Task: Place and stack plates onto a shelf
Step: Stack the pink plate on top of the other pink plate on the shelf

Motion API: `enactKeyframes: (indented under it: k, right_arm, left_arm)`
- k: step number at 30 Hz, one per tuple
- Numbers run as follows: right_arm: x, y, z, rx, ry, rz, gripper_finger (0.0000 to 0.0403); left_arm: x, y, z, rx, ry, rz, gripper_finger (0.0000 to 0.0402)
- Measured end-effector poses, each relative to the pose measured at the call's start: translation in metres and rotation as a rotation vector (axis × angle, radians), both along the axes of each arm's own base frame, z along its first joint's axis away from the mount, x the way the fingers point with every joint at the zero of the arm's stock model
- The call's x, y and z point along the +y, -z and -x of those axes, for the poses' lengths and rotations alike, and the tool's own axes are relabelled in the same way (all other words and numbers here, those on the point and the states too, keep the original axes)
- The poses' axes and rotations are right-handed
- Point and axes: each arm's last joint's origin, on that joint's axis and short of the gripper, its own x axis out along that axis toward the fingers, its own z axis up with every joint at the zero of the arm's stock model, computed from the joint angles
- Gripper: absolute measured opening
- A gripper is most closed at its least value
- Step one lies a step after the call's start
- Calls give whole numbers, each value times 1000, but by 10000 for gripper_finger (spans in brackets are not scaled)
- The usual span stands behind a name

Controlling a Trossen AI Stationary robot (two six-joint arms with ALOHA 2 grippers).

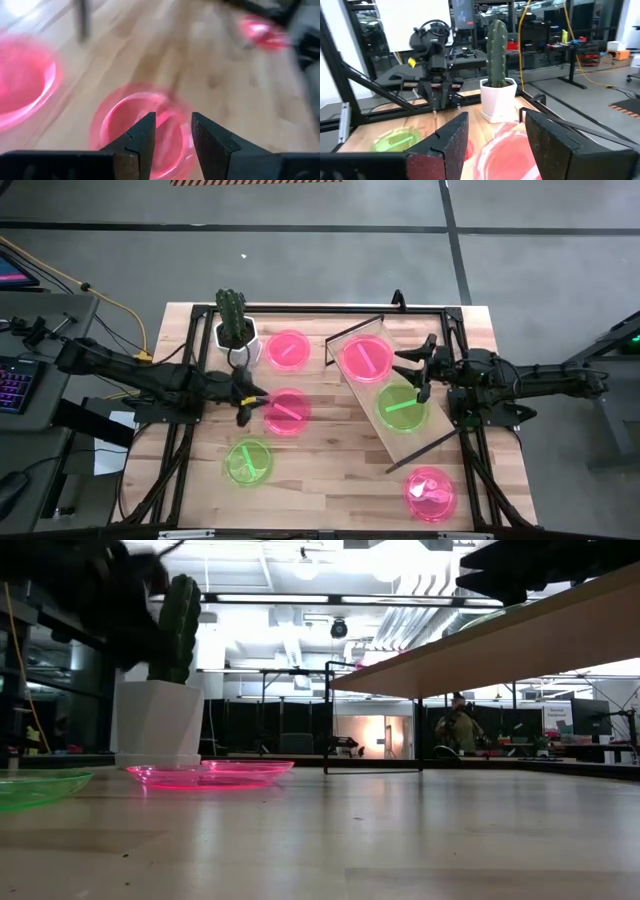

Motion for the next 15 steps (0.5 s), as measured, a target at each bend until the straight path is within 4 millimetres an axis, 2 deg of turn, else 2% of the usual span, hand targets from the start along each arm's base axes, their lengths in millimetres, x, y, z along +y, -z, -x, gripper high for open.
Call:
enactKeyframes:
  k: [6, 12, 15]
  right_arm:
    - [0, 3, 0, 30, 13, -19, 185]
    - [0, 4, 0, 38, 14, -19, 185]
    - [0, 5, 0, 48, 14, -19, 185]
  left_arm:
    - [4, 34, 9, 105, -320, 127, 118]
    - [4, 71, 19, 64, -522, 293, 118]
    - [4, 82, 22, 35, -579, 338, 118]
